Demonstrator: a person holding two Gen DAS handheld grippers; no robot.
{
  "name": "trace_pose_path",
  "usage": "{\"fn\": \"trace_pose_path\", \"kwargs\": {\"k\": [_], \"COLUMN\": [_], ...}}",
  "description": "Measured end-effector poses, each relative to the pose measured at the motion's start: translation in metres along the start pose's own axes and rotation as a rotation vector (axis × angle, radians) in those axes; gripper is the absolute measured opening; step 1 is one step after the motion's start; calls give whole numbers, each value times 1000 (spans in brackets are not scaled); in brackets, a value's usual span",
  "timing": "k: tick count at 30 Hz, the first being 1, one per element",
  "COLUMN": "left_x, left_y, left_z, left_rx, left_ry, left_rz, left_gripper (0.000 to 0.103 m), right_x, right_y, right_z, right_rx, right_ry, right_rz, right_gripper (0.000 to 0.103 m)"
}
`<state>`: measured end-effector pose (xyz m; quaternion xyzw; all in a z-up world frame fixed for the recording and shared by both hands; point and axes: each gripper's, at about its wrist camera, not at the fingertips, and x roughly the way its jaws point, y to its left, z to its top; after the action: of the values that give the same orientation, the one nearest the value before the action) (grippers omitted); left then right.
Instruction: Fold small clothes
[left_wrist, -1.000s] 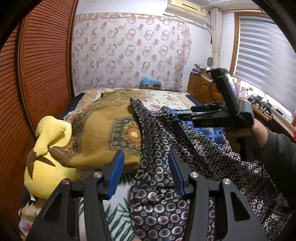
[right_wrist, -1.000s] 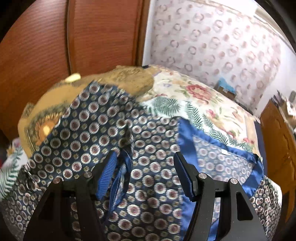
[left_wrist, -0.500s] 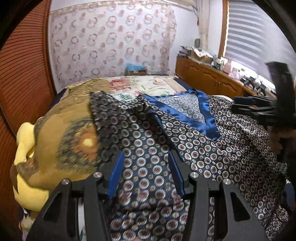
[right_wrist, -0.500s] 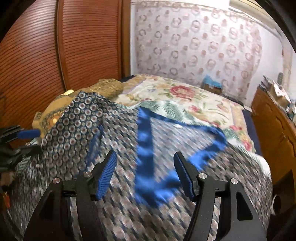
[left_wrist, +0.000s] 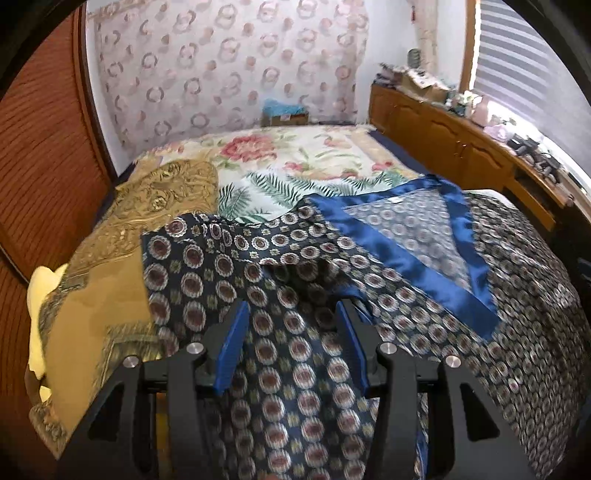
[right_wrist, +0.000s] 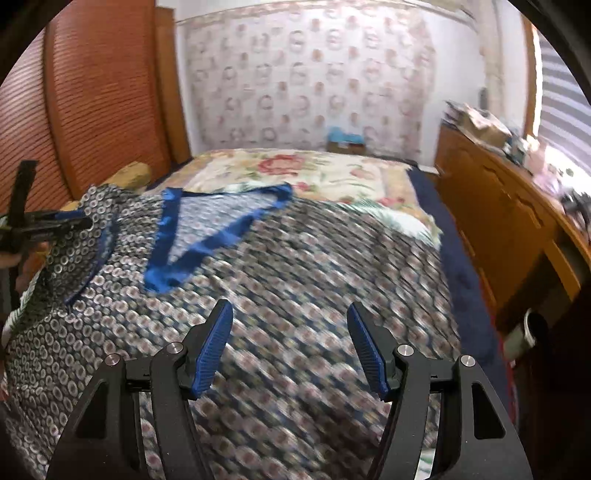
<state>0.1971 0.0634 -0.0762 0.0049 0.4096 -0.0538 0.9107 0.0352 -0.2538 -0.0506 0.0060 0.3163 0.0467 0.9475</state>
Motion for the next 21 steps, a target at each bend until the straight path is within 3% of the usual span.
{"fn": "trace_pose_path", "kwargs": {"k": [12, 21], "left_x": [39, 52], "left_y": [-12, -16], "left_z": [18, 12], "left_rx": [9, 51], "left_ry": [78, 119], "left_rz": [14, 16], "left_gripper": [48, 48], "right_x": [-27, -32], "right_y": [-63, -76], "right_z": [-28, -32], "right_rx": [128, 150], "right_ry": [2, 7], "right_rz": [-66, -83], "right_gripper": [66, 67]}}
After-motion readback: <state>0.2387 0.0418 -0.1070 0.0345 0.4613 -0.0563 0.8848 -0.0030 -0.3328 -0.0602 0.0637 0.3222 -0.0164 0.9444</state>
